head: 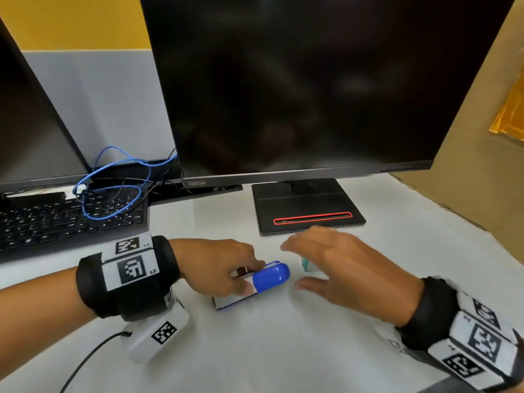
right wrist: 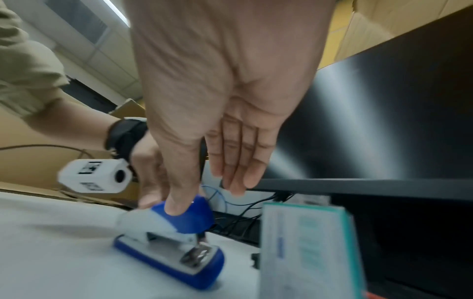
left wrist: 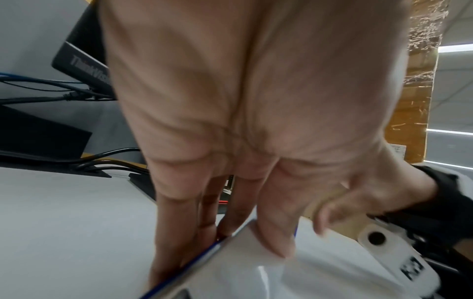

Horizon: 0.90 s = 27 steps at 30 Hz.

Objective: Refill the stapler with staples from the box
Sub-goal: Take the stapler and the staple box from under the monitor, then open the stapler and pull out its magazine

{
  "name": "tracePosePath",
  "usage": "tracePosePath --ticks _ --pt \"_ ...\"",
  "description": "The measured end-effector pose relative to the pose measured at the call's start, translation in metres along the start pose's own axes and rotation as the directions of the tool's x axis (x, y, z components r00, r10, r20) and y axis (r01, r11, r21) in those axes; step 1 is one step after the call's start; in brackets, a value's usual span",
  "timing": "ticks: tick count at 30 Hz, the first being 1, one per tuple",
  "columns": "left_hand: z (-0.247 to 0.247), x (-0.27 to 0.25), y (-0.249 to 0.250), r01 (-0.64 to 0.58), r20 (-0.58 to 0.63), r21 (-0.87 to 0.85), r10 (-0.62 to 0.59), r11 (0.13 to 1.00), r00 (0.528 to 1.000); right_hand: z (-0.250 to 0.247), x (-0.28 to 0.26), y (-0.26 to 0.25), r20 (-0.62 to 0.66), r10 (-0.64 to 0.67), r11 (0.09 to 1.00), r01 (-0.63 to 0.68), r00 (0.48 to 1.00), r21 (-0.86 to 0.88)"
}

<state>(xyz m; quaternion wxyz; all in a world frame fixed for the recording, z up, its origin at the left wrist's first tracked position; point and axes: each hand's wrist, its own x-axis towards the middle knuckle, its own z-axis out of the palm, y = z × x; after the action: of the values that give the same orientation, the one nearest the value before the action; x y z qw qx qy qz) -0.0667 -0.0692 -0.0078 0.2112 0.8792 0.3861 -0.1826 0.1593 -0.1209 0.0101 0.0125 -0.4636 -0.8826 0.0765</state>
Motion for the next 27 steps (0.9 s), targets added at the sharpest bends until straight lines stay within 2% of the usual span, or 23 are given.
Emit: tracePosePath --ticks 3,7,13,15,18,27 --pt "-0.001 -0.002 -0.002 -0.004 0.022 -0.028 0.004 1.0 1.0 0.012 0.003 -0.013 0.089 -0.023 0.999 0.02 0.996 0.037" --pt "-0.003 -0.003 0.003 0.004 0.025 -0.009 -0.004 1.0 1.0 0.02 0.018 -0.011 0.047 -0.009 1.0 0.007 0.999 0.029" --pt "-0.002 -0.002 0.018 -0.002 -0.185 0.019 0.005 1.0 0.983 0.025 0.03 -0.01 0.07 0.001 1.0 -0.003 0.998 0.026" --pt "0.004 0.001 0.026 0.055 -0.275 0.069 -0.034 0.996 0.961 0.024 0.031 -0.011 0.082 0.017 0.999 -0.021 0.996 0.05" --pt "0.013 0.008 0.029 0.063 -0.407 0.113 -0.011 0.992 0.914 0.022 0.03 -0.009 0.069 0.041 0.993 -0.048 0.997 0.106" --pt "0.011 -0.002 0.026 0.024 -0.489 -0.07 -0.055 0.997 0.871 0.029 0.037 -0.013 0.134 0.122 0.979 -0.142 0.983 0.149"
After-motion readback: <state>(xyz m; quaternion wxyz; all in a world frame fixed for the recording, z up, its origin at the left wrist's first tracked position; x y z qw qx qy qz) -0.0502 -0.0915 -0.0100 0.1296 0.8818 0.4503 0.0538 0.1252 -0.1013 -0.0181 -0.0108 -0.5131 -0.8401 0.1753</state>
